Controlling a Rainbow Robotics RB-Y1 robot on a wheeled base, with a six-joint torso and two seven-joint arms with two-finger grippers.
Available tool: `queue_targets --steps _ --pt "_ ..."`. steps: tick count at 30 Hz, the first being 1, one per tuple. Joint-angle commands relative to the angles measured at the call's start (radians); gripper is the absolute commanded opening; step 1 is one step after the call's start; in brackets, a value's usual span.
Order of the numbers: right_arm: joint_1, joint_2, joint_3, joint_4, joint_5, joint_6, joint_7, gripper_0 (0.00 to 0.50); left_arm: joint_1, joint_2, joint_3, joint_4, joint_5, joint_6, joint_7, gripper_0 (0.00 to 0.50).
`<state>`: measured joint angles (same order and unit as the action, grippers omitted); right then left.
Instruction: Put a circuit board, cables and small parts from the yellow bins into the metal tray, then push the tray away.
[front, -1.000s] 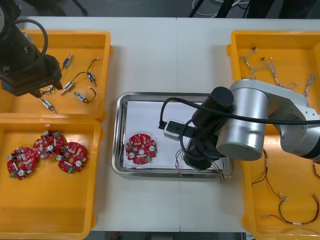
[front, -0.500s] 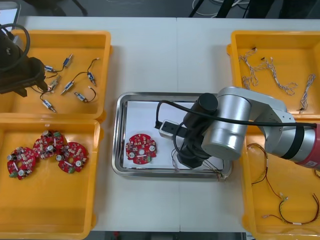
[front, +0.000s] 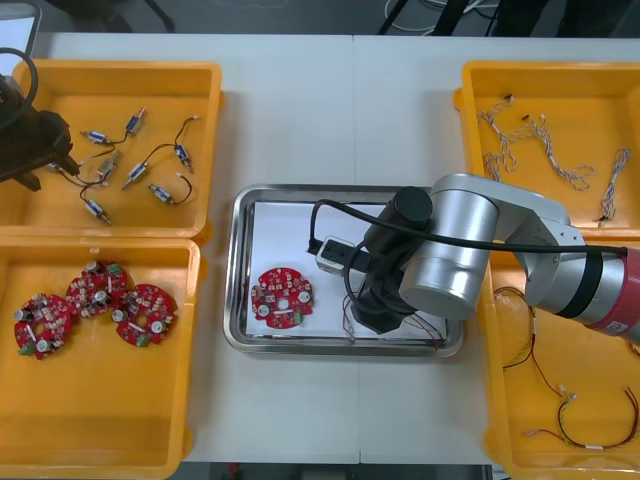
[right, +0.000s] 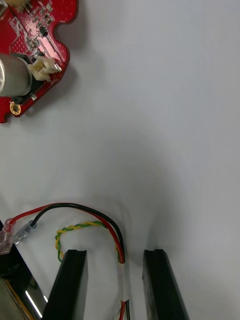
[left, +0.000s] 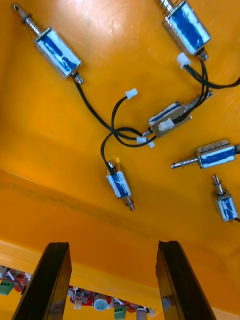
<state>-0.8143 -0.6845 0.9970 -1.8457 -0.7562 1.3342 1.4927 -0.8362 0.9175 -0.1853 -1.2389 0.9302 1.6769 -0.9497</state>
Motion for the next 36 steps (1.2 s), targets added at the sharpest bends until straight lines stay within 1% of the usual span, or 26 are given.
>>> queue_targets --steps 1,5,9,15,18,23,26,30,32,36 --pt "-0.032 -0.004 0.000 -0.033 0.012 0.023 0.035 0.500 -0.081 -0.017 -0.034 0.039 -0.019 -0.037 -0.103 0.500" --pt "-0.031 -0.006 -0.035 -0.072 0.011 0.108 0.037 0.500 -0.081 -0.022 -0.062 0.070 -0.027 -0.054 -0.165 0.500" --pt "-0.032 -0.006 -0.072 -0.116 0.001 0.177 0.030 0.500 -0.081 -0.032 -0.080 0.085 -0.033 -0.077 -0.182 0.500" --pt "-0.031 -0.004 -0.166 -0.196 -0.017 0.309 0.020 0.500 -0.081 -0.052 -0.129 0.134 -0.044 -0.149 -0.207 0.500" --pt "-0.031 0.005 -0.225 -0.224 -0.038 0.381 0.015 0.500 -0.081 -0.062 -0.166 0.156 -0.050 -0.184 -0.221 0.500" --pt "-0.031 0.006 -0.363 -0.256 -0.109 0.517 0.003 0.500 -0.081 -0.085 -0.183 0.205 -0.057 -0.229 -0.236 0.500" --pt "-0.031 0.005 -0.437 -0.277 -0.118 0.586 0.003 0.500 -0.081 -0.100 -0.184 0.227 -0.065 -0.252 -0.244 0.500" --pt "-0.031 0.005 -0.523 -0.325 -0.094 0.586 0.001 0.500 -0.080 -0.108 -0.201 0.245 -0.064 -0.276 -0.251 0.500" --pt "-0.031 -0.001 -0.572 -0.348 -0.078 0.586 0.001 0.500 -0.081 -0.108 -0.233 0.246 -0.064 -0.290 -0.250 0.500" --pt "-0.031 -0.020 -0.656 -0.351 -0.091 0.586 -0.005 0.500 -0.080 -0.111 -0.261 0.246 -0.060 -0.296 -0.245 0.500"
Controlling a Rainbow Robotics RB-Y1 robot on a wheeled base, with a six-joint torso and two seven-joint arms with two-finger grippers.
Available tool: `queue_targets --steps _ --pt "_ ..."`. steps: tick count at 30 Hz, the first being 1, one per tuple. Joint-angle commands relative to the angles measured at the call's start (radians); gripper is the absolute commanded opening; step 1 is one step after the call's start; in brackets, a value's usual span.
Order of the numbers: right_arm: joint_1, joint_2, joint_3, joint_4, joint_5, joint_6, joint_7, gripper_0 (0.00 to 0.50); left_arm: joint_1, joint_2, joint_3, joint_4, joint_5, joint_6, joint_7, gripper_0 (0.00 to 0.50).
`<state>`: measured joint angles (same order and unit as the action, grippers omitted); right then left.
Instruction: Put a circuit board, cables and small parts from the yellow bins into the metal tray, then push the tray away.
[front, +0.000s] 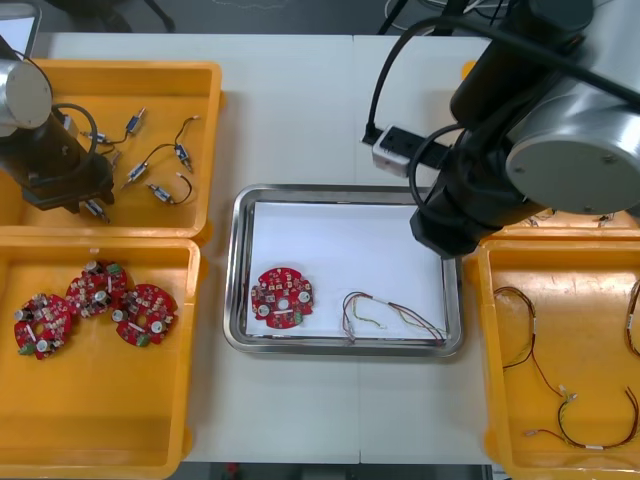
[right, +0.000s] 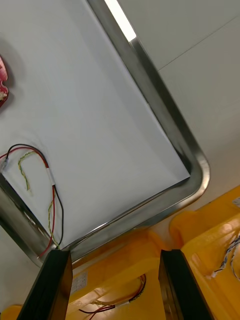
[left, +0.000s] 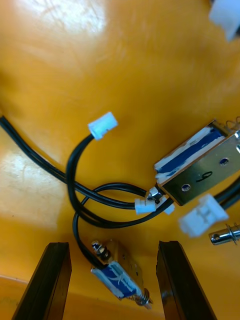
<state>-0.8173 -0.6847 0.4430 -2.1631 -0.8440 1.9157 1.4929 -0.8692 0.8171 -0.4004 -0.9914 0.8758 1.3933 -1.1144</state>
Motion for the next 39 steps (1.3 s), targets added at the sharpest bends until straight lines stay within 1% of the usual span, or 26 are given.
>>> queue_targets --steps 1,4,8,9,10,11,12,14,19,21,26,28,32,34,39 --pt "-0.028 -0.025 -0.113 -0.032 -0.006 0.004 -0.005 0.500 -0.047 -0.010 -0.046 0.000 -0.005 -0.013 -0.081 0.500" --pt "-0.028 -0.059 -0.165 -0.017 -0.021 0.004 -0.010 0.500 -0.047 -0.016 -0.046 0.002 -0.009 -0.013 -0.081 0.500" --pt "-0.028 -0.104 -0.234 0.045 -0.046 0.004 -0.005 0.500 -0.047 -0.018 -0.046 0.003 -0.005 -0.013 -0.081 0.500" --pt "-0.028 -0.116 -0.254 0.068 -0.052 0.004 -0.002 0.500 -0.047 -0.018 -0.046 0.003 -0.006 -0.013 -0.082 0.472" --pt "-0.028 -0.122 -0.264 0.078 -0.053 0.004 0.000 0.500 -0.045 -0.018 -0.046 0.005 -0.005 -0.013 -0.082 0.366" --pt "-0.028 -0.131 -0.283 0.106 -0.055 0.004 0.001 0.500 -0.045 -0.018 -0.046 0.005 -0.005 -0.013 -0.082 0.065" --pt "-0.028 -0.137 -0.310 0.135 -0.058 0.004 0.003 0.500 -0.045 -0.019 -0.046 0.005 -0.008 -0.013 -0.082 0.000" --pt "-0.028 -0.137 -0.348 0.184 -0.055 0.004 0.006 0.500 -0.045 -0.019 -0.046 0.005 -0.009 -0.013 -0.081 0.000" --pt "-0.029 -0.137 -0.452 0.315 -0.017 0.004 0.026 0.500 -0.045 -0.018 -0.046 0.005 -0.011 -0.013 -0.081 0.000" --pt "-0.029 -0.142 -0.495 0.368 0.017 0.004 0.040 0.500 -0.045 -0.018 -0.046 0.003 -0.012 -0.013 -0.082 0.000" --pt "-0.029 -0.145 -0.553 0.443 0.092 0.004 0.056 0.500 -0.045 -0.003 -0.038 -0.010 -0.009 -0.007 -0.084 0.000" --pt "-0.029 -0.145 -0.570 0.474 0.126 0.004 0.061 0.500 -0.047 0.013 -0.012 -0.027 -0.008 0.018 -0.087 0.000" --pt "-0.036 -0.145 -0.578 0.546 0.143 0.004 0.069 0.500 -0.045 0.036 0.028 -0.076 -0.009 0.082 -0.090 0.000" --pt "-0.048 -0.145 -0.576 0.606 0.144 0.004 0.082 0.500 -0.045 0.050 0.054 -0.116 -0.015 0.128 -0.084 0.000" --pt "-0.099 -0.142 -0.556 0.740 0.149 -0.046 0.202 0.500 -0.045 0.071 0.109 -0.190 -0.023 0.211 -0.082 0.000"
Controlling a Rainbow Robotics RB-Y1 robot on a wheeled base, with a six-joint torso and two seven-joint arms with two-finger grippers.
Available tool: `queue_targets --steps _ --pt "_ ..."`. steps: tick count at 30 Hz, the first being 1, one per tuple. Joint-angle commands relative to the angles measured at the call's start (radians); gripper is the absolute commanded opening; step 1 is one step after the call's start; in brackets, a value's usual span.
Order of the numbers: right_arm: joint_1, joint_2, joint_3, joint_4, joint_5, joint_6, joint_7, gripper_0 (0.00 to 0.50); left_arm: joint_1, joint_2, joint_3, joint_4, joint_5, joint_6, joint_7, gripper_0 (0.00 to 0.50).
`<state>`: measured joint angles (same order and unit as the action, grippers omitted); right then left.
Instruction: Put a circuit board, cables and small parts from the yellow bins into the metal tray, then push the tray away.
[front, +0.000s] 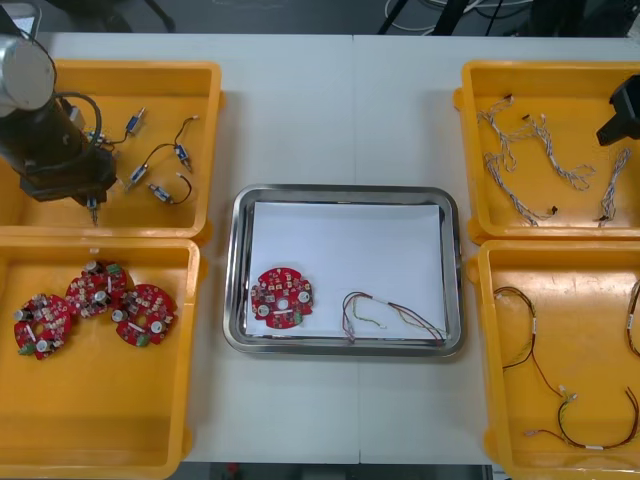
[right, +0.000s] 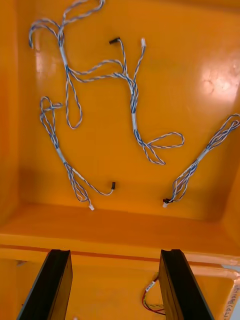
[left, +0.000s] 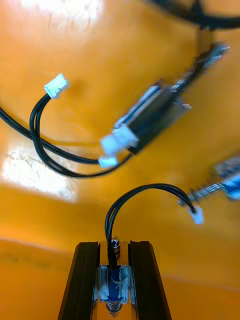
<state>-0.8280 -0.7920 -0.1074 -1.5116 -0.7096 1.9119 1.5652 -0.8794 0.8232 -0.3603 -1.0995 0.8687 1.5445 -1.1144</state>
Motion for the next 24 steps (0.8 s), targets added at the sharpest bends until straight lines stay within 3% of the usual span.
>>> queue_targets --steps 1,12,20,24 --pt "-0.106 -0.029 -0.006 0.123 0.021 -0.056 0.157 0.500 -0.035 0.070 0.080 -0.103 -0.020 0.082 -0.081 0.000" --pt "-0.203 -0.006 0.055 0.364 0.056 -0.235 0.368 0.500 -0.035 0.073 0.161 -0.273 -0.048 0.238 -0.045 0.000" --pt "-0.224 -0.003 0.149 0.418 0.056 -0.332 0.371 0.500 -0.035 0.040 0.184 -0.387 -0.066 0.341 -0.002 0.000" --pt "-0.238 0.025 0.149 0.485 0.061 -0.387 0.383 0.500 -0.032 0.021 0.185 -0.462 -0.060 0.375 0.085 0.000"
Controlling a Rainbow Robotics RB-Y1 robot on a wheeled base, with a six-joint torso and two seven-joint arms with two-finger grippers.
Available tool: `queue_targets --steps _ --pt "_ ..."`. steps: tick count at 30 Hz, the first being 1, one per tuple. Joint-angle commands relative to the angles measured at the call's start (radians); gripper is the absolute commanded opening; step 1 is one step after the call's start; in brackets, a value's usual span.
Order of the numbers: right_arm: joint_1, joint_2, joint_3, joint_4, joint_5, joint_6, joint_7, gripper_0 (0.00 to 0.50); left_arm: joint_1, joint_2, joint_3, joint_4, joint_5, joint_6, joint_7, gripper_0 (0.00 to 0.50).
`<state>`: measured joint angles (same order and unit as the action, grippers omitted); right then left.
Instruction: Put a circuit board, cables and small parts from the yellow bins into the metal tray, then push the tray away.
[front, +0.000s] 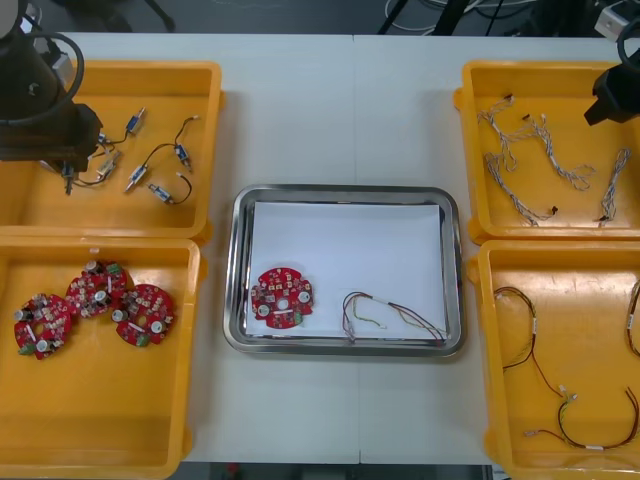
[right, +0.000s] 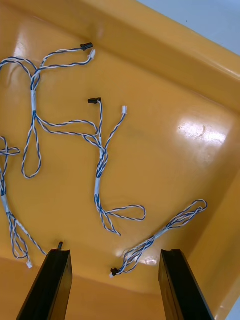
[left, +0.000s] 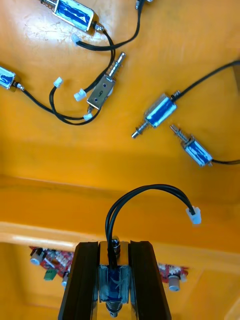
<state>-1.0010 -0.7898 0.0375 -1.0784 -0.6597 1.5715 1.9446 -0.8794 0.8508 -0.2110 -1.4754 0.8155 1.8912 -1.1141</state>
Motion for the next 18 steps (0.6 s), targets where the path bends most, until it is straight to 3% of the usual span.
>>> queue_targets --steps 1,9,18 --pt "-0.071 0.026 0.002 0.068 0.012 -0.056 0.007 0.500 -0.032 -0.010 0.036 -0.097 -0.006 0.029 0.097 0.000" --pt "-0.119 0.061 0.004 0.229 0.028 -0.154 0.030 0.500 -0.029 -0.092 0.035 -0.203 -0.006 0.029 0.240 0.000" --pt "-0.125 0.084 0.005 0.284 0.046 -0.228 0.053 0.500 -0.029 -0.196 -0.038 -0.309 -0.049 0.029 0.379 0.000"
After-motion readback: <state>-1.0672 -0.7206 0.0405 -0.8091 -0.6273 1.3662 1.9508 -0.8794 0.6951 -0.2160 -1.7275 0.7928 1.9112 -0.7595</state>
